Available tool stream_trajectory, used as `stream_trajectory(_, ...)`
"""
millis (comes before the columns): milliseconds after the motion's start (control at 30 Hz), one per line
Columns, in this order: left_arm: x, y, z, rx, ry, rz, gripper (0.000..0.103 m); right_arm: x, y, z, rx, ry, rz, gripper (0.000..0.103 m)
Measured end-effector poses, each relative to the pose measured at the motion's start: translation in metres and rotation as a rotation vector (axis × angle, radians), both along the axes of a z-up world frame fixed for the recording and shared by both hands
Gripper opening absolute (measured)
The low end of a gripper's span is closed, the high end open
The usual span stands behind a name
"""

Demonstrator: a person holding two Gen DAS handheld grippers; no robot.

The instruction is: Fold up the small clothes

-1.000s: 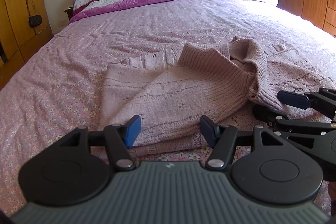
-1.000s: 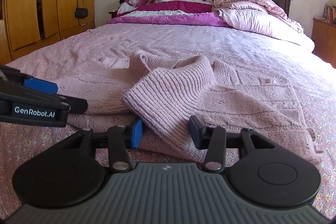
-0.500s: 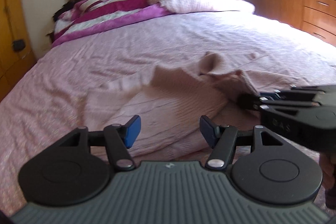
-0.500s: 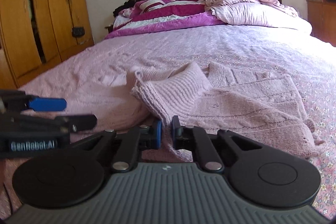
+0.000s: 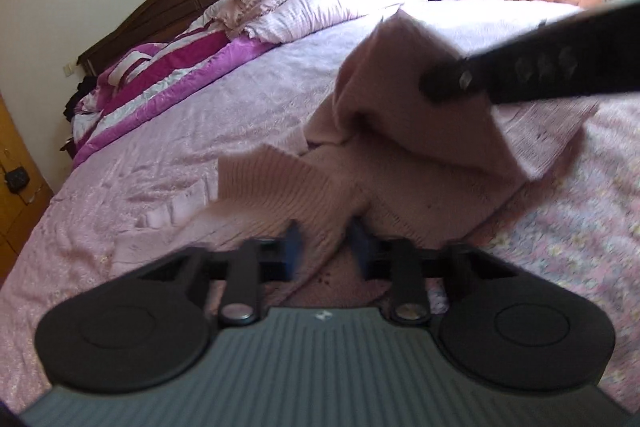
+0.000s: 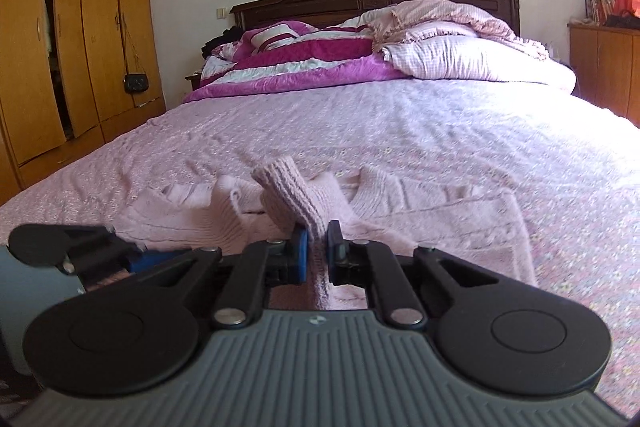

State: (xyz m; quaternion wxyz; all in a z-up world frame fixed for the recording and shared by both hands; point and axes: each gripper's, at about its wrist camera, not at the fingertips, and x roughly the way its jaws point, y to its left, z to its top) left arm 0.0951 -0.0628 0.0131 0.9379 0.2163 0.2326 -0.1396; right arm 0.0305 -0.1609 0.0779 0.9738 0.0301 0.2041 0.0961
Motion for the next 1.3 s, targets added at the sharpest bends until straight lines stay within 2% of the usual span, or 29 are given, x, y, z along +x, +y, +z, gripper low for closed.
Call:
stream_trajectory(167, 0.007, 0.027, 0.029, -0.051, -0.063, 0.056, 0.011, 0.003, -0.009, 0.007, -0.053, -0.025, -0.012, 0.010)
stream_trajectory(367, 0.039, 0.071, 0.061, -0.013, -0.167, 0.200, 0.010, 0.022, -0.031, 0.026, -0.127, -0.077, -0.057, 0.010)
stream_trajectory(533, 0.079, 0.108, 0.067, 0.006, -0.176, 0.308, 0.010, 0.057, -0.051, 0.030, -0.250, -0.104, -0.104, 0.010)
stream_trajectory(633, 0.102, 0.123, 0.060, 0.009, -0.139, 0.344, 0.010, 0.085, -0.065, 0.021, -0.287, -0.068, -0.134, 0.010)
stream_trajectory(767, 0.126, 0.132, 0.032, 0.034, -0.055, 0.369, 0.010, 0.130, -0.084, -0.006, -0.294, 0.036, -0.171, 0.010)
stream_trajectory(933, 0.135, 0.143, -0.004, 0.064, 0.017, 0.399, 0.011, 0.173, -0.094, -0.038, -0.338, 0.156, -0.156, 0.010)
stream_trajectory(1133, 0.133, 0.145, -0.006, 0.068, 0.005, 0.390, 0.013, 0.195, -0.096, -0.047, -0.442, 0.153, -0.123, 0.010)
stream_trajectory(1233, 0.135, 0.153, 0.001, 0.025, 0.021, 0.404, 0.026, 0.204, -0.106, -0.043, -0.421, 0.169, -0.151, 0.011)
stream_trajectory(1300, 0.131, 0.161, 0.009, -0.030, 0.028, 0.422, 0.043, 0.201, -0.115, -0.035, -0.378, 0.177, -0.190, 0.011)
